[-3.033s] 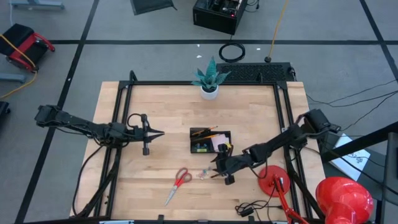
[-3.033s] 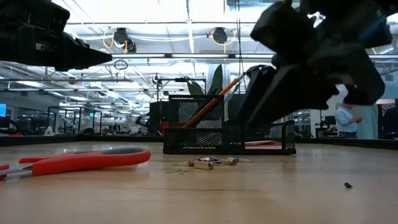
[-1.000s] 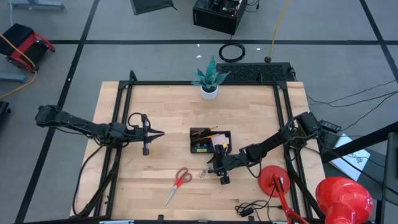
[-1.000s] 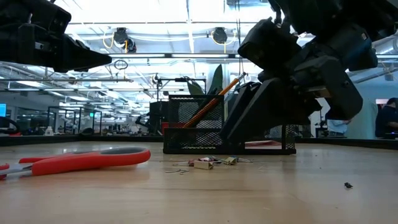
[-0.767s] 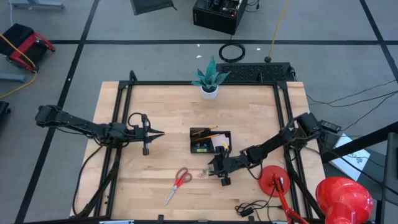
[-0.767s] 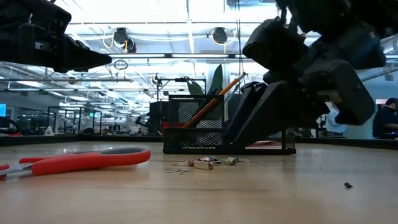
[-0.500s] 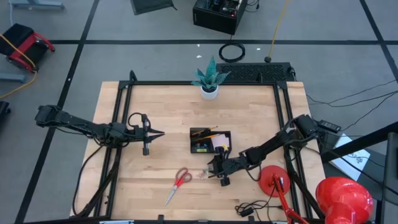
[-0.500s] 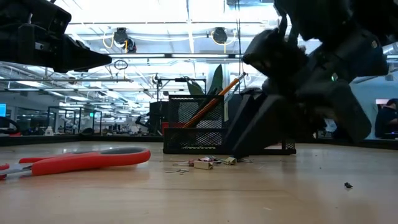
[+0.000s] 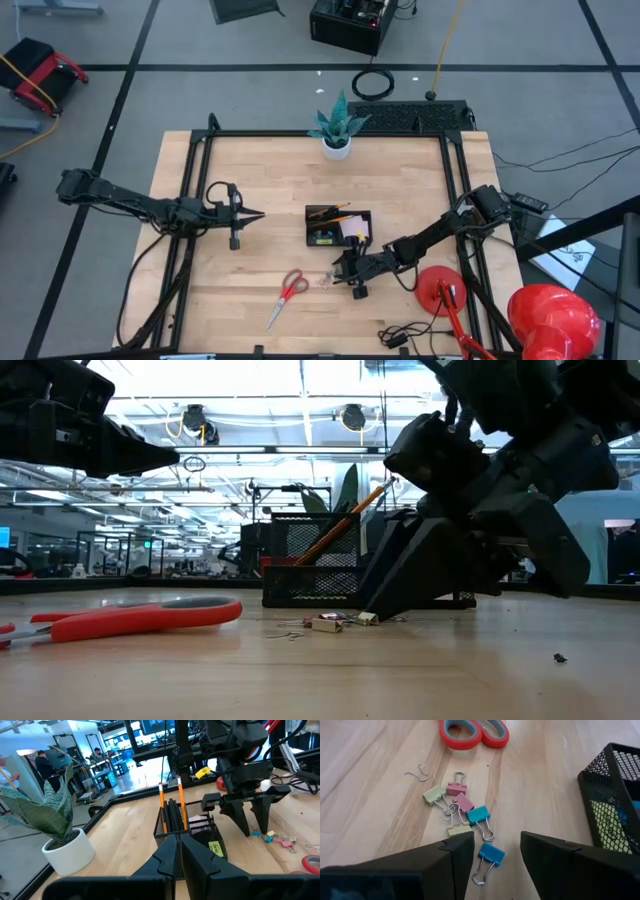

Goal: Pick and place office supplies into organizer
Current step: Put the blue binder clip into the desk organizer

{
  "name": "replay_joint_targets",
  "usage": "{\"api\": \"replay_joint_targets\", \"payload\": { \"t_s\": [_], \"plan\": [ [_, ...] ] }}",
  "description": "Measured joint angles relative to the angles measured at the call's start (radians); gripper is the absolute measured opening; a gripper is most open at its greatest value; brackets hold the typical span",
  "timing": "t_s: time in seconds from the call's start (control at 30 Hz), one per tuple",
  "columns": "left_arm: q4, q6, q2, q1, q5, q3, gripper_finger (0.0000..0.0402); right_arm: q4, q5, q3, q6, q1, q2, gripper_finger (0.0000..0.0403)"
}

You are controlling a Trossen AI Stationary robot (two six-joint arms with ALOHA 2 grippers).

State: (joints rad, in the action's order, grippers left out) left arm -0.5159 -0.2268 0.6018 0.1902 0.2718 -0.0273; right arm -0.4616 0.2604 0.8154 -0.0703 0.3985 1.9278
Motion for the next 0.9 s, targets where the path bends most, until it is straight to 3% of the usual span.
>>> {"api": "replay_joint_targets", "payload": {
  "t_s": [0.57, 0.9],
  "plan": [
    [0.019, 0.003, 0.0, 0.0, 0.0, 0.0, 0.0031, 0.09, -0.024, -0.001, -0.251, 0.008, -0.001, 0.0155],
    [0.019, 0.003, 0.0, 0.0, 0.0, 0.0, 0.0031, 0.114, -0.021, -0.002, -0.226, 0.02, -0.001, 0.0155]
  ]
}}
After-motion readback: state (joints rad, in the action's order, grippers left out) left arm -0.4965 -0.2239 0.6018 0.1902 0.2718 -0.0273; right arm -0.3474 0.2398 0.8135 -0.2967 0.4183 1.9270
